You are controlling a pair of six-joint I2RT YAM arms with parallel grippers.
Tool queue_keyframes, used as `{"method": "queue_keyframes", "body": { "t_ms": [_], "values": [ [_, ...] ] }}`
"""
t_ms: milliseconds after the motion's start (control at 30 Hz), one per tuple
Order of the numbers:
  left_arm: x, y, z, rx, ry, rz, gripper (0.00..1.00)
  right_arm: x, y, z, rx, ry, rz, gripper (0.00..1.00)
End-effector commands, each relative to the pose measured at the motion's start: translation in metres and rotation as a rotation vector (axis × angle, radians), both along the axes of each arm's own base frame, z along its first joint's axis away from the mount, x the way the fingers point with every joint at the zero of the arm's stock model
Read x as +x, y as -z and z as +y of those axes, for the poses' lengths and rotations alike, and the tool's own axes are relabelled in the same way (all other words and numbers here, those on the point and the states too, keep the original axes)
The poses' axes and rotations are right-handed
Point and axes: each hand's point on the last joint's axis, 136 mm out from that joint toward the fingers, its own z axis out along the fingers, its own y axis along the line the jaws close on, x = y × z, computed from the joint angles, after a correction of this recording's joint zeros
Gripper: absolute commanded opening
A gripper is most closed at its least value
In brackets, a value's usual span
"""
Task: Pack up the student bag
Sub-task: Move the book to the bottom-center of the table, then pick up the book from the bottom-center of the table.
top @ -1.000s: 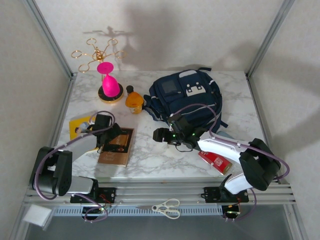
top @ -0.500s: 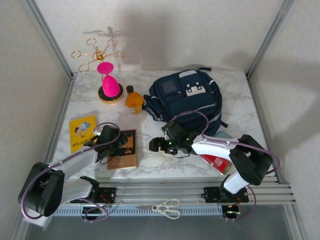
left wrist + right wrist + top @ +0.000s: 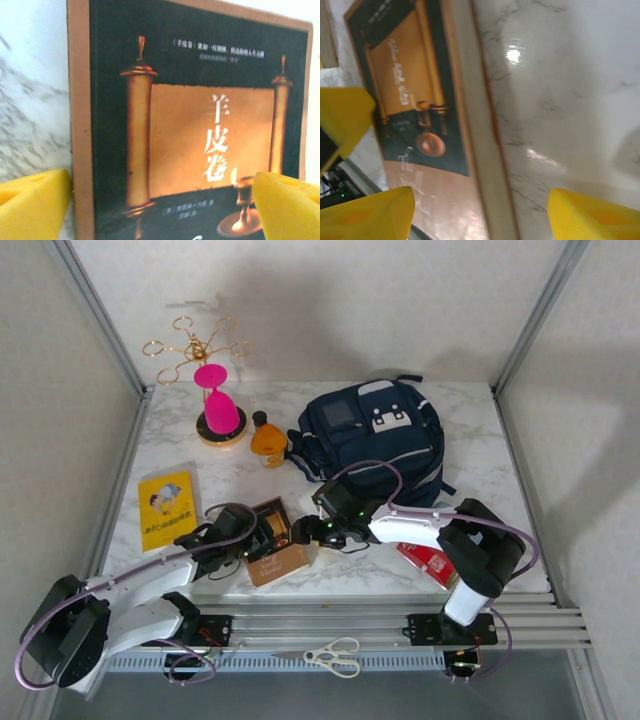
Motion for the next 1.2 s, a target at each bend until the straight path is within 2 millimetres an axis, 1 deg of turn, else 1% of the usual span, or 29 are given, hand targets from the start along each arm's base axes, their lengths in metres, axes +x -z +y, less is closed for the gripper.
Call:
{"method": "queue_keyframes", "body": {
  "t_ms": [0,67,100,200,300,367,433,500,567,633,700,767,867,933,1033,1067,1167],
  "values": [
    [-0.023,0.015,0.011,0.023,-0.029,0.092,0.84,-0.006,-0.002,0.019,-0.003,-0.059,-0.007,0.67],
    [-0.029,0.022,0.015,0.04,-0.025,0.111,0.79,-0.006,0.005,0.023,-0.022,-0.07,0.004,0.62],
    [-0.031,0.024,0.013,0.024,-0.015,0.113,0.78,-0.006,0.01,0.023,-0.033,-0.072,0.008,0.61],
    [-0.032,0.028,0.007,-0.011,0.002,0.113,0.71,-0.001,0.014,0.022,-0.069,-0.076,-0.011,0.6],
    [-0.029,0.024,-0.001,-0.045,0.021,0.093,0.65,-0.005,0.015,0.026,-0.061,-0.103,-0.001,0.59],
    [-0.027,0.022,-0.006,-0.064,0.035,0.081,0.61,-0.01,0.011,0.031,-0.042,-0.139,0.004,0.57],
    [-0.026,0.022,-0.007,-0.062,0.04,0.079,0.58,-0.009,0.006,0.031,-0.048,-0.145,-0.013,0.57],
    [-0.026,0.026,-0.003,-0.032,0.038,0.086,0.56,-0.01,-0.004,0.032,-0.027,-0.156,-0.021,0.54],
    [-0.027,0.028,-0.001,-0.014,0.039,0.092,0.53,-0.015,-0.016,0.04,0.038,-0.183,-0.02,0.52],
    [-0.027,0.029,-0.002,-0.011,0.044,0.092,0.52,-0.019,-0.026,0.045,0.093,-0.2,-0.014,0.5],
    [-0.028,0.03,-0.001,-0.002,0.046,0.093,0.51,-0.017,-0.023,0.041,0.055,-0.192,-0.019,0.47],
    [-0.027,0.03,0.002,0.018,0.041,0.091,0.51,-0.012,-0.021,0.032,-0.01,-0.183,-0.049,0.42],
    [-0.026,0.031,0.002,0.024,0.042,0.089,0.5,-0.01,-0.025,0.028,-0.012,-0.173,-0.077,0.36],
    [-0.026,0.032,0.002,0.034,0.046,0.092,0.5,-0.01,-0.021,0.027,-0.032,-0.175,-0.071,0.32],
    [-0.026,0.032,0.0,0.043,0.051,0.095,0.5,-0.012,-0.024,0.033,0.016,-0.185,-0.069,0.24],
    [-0.025,0.031,-0.002,0.037,0.053,0.092,0.5,-0.015,-0.024,0.035,0.039,-0.197,-0.057,0.24],
    [-0.023,0.029,-0.005,0.027,0.057,0.083,0.5,-0.018,-0.022,0.04,0.048,-0.219,-0.038,0.22]
  ]
}}
